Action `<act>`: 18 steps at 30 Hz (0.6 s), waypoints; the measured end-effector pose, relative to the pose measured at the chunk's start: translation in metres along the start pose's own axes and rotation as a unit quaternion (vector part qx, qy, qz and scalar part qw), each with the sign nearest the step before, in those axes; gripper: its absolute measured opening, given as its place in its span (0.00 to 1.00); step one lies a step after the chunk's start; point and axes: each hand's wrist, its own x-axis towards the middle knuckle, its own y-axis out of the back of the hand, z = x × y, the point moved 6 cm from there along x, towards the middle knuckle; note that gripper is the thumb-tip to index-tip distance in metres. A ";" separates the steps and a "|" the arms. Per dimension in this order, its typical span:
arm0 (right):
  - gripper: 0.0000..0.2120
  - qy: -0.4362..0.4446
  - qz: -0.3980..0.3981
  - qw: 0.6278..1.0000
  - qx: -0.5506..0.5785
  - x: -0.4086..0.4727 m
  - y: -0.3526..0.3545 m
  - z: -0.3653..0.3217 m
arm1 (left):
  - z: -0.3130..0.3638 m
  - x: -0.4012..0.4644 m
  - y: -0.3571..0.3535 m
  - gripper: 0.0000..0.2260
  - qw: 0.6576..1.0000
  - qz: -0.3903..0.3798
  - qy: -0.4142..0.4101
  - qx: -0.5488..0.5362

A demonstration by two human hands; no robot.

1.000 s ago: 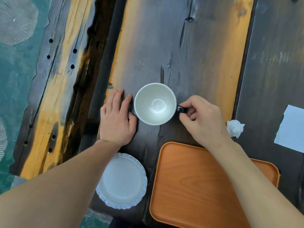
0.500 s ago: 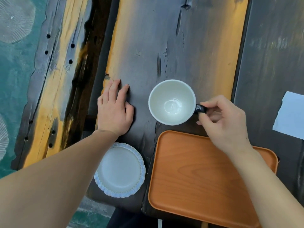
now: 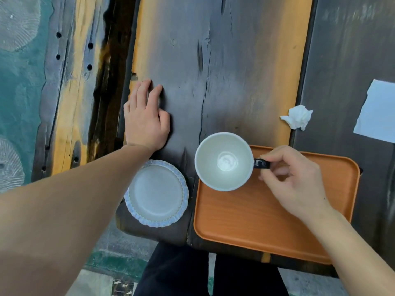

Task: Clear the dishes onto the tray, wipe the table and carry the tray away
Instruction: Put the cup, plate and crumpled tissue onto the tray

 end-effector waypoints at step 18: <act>0.12 -0.019 0.021 1.000 -0.010 -0.008 -0.009 0.011 | -0.002 0.001 -0.003 0.24 1.000 0.016 -0.003 -0.011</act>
